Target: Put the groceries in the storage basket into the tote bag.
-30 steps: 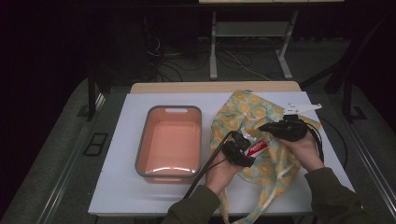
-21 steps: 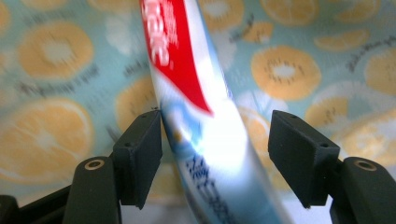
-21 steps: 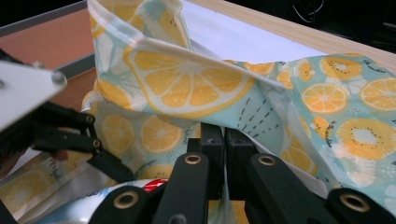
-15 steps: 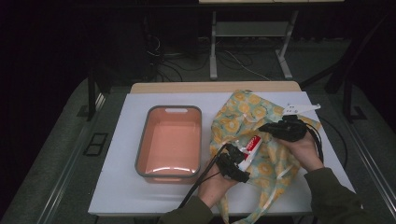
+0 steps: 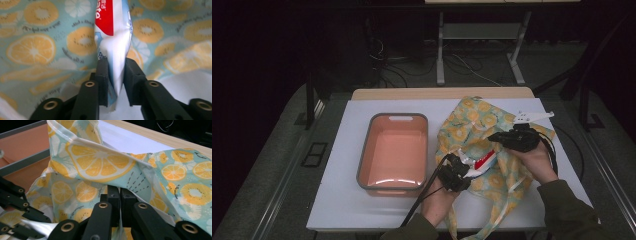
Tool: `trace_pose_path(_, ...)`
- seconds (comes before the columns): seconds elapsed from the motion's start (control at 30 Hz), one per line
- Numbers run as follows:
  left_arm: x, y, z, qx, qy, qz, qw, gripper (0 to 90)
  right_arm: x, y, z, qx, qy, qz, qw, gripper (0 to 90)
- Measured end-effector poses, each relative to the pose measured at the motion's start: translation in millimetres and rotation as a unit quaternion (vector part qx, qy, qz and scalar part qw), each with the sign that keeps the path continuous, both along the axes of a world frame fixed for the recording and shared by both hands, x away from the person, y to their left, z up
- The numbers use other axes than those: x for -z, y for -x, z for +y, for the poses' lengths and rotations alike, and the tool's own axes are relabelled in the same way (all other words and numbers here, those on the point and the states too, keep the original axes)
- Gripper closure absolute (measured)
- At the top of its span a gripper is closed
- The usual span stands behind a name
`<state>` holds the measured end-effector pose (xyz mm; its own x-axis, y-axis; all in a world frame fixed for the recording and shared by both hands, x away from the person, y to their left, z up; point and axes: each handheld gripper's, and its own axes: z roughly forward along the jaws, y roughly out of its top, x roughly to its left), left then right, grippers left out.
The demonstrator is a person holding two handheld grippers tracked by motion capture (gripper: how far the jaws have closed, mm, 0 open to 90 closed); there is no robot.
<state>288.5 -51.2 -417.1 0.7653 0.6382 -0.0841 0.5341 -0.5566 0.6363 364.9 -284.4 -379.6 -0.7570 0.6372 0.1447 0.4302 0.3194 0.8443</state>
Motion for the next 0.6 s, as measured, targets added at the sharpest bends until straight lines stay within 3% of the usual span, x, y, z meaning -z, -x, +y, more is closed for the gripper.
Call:
trace_pose_path(0.1, -1.4, -5.0, -8.8, 0.006, -0.011, -0.013, 0.9998, 78.7, -0.1, 0.2, -0.1, -0.001, -0.001, 0.000, 1.0000, 88.0)
trace_pose_path(0.23, -6.9, -17.8, -19.2, 0.005, -0.009, -0.017, 0.9998, 80.0, -0.4, 0.2, -1.2, -0.001, -0.002, -0.001, 1.0000, 88.0)
trace_pose_path(0.37, -10.5, -37.2, -29.5, 0.004, -0.009, -0.010, 0.9999, 80.4, -0.5, 0.4, -0.7, -0.001, -0.001, 0.000, 1.0000, 88.0)
trace_pose_path(0.5, -1.8, -56.7, -38.1, -0.004, -0.003, 0.004, 1.0000, 80.2, -0.8, 0.6, -1.0, -0.002, -0.003, -0.001, 1.0000, 88.0)
trace_pose_path(0.53, -0.7, -59.8, -38.8, -0.004, 0.009, 0.004, 0.9999, 80.0, -0.5, 0.4, -1.2, -0.002, -0.002, -0.001, 1.0000, 88.0)
trace_pose_path(0.6, -0.4, -62.6, -40.1, -0.006, 0.013, 0.005, 0.9999, 78.8, -0.2, 0.2, -1.3, -0.002, -0.002, -0.001, 1.0000, 88.0)
